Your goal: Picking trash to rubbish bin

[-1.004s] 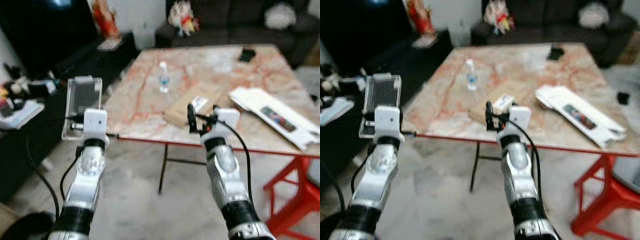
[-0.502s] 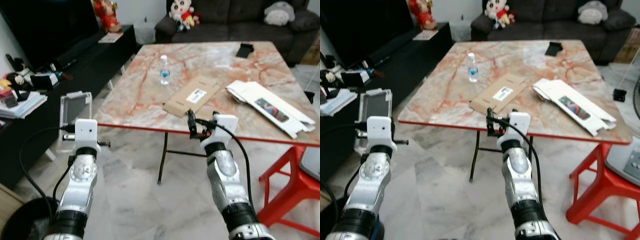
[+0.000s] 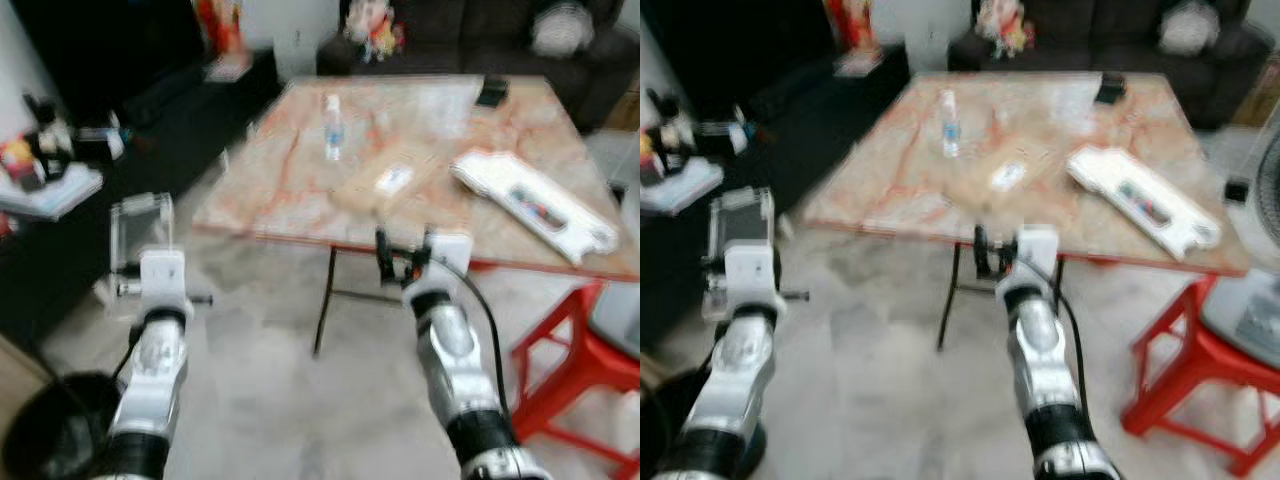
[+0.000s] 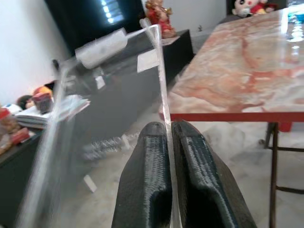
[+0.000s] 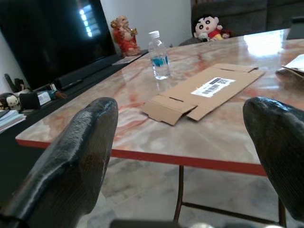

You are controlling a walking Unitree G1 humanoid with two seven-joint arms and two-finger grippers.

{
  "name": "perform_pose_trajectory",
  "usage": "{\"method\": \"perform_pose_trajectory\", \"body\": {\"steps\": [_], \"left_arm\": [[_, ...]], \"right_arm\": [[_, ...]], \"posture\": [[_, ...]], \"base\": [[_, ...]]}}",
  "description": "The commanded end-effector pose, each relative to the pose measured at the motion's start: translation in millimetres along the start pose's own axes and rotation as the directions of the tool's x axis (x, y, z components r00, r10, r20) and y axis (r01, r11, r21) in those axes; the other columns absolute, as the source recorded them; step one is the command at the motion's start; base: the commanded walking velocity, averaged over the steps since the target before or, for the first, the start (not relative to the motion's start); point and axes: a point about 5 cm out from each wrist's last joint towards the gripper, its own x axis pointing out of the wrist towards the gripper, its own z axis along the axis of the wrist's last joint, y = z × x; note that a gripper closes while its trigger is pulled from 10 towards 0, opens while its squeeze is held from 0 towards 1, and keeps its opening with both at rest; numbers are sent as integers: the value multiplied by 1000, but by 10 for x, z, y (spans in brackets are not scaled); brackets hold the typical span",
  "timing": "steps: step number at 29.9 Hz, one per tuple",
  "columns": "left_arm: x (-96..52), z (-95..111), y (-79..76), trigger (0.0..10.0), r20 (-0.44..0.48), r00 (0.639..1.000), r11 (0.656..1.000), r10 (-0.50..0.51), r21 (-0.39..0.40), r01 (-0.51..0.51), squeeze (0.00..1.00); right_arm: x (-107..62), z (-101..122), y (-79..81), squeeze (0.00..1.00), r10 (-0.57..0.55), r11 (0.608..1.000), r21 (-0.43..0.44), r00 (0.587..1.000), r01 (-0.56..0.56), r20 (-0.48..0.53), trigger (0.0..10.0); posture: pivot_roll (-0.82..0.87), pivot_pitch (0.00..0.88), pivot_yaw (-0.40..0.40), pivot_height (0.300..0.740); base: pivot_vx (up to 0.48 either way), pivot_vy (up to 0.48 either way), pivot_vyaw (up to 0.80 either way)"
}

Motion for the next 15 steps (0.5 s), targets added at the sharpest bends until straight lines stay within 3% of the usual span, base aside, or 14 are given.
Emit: {"method": "perform_pose_trajectory", "body": {"steps": [1, 11, 15], "left_arm": [[19, 34, 23, 10000, 13, 1000, 1000, 8, -17, -7, 0], [-14, -114, 51, 10000, -49, 999, 998, 9, -55, -11, 0], [-104, -346, 71, 10000, -131, 991, 999, -9, -49, 2, 0]], "right_arm": [[31, 30, 35, 0, 19, 1000, -7, 1000, -19, 8, 10000], [10, -45, 69, 0, 39, 999, -9, 999, -39, -19, 10000], [-68, -191, 74, 0, 51, 998, -24, 996, -53, -78, 10000]], "posture": [[67, 66, 65, 740], [68, 61, 62, 740], [56, 52, 65, 740]], "base": [[0, 0, 406], [0, 0, 639], [0, 0, 728]]}}
